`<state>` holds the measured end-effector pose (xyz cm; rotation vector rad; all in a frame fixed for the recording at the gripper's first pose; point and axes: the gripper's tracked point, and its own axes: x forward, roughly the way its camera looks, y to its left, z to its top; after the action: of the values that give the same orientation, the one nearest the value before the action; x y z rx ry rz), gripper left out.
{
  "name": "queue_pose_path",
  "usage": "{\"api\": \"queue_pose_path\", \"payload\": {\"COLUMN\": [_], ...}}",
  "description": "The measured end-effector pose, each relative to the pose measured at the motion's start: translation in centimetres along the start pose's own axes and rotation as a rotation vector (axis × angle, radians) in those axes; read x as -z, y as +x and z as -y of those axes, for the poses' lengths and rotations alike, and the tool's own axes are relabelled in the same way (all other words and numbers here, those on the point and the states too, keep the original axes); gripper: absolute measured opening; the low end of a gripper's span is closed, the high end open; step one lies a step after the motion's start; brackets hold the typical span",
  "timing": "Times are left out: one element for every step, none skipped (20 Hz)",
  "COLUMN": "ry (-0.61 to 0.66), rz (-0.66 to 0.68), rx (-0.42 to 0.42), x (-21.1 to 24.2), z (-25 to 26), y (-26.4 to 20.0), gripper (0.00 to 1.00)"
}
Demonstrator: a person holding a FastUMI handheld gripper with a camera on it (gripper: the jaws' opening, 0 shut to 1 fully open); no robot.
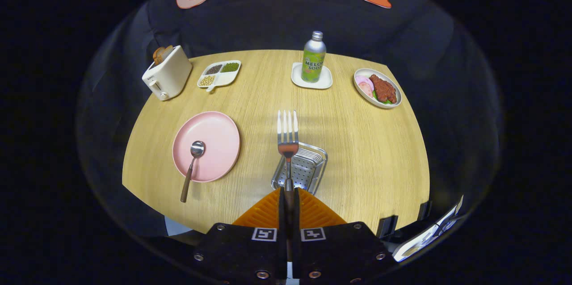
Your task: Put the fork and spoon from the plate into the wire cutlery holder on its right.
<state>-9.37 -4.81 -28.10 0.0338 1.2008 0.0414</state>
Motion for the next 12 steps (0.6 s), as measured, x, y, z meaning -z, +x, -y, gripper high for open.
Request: {"api": "queue_pose_path", "payload": {"ry": [-0.003, -0.005, -0.001, 0.000, -0.005, -0.010, -0.010, -0.003, 0.007, 0.020, 0.031, 0.045], "rz": [-0.027, -0.055, -0.082, -0.112, -0.142, -0.170, -0.196, -0.217, -0.227, -0.244, -0.258, -0.273], "rx": [0.009, 0.008, 0.005, -0.006, -0.016, -0.023, -0.030, -0.041, -0.056, -0.062, -0.068, -0.069], "x": [0.5, 0.9, 1.4, 1.8, 2.2, 2.6, 2.9, 3.0, 3.0, 3.0, 2.9, 2.9], "z": [0.5, 0.9, 1.1, 1.2, 1.1, 1.4, 1.4, 1.3, 1.0, 1.0, 1.1, 1.1], "y": [0.2, 0.2, 0.3, 0.3, 0.5, 0.5, 0.7, 0.9, 1.1, 1.2, 1.5, 1.8], "gripper": [0.05, 0.05, 0.05, 0.05, 0.05, 0.05, 0.05, 0.05, 0.06, 0.06, 0.06, 0.06]}}
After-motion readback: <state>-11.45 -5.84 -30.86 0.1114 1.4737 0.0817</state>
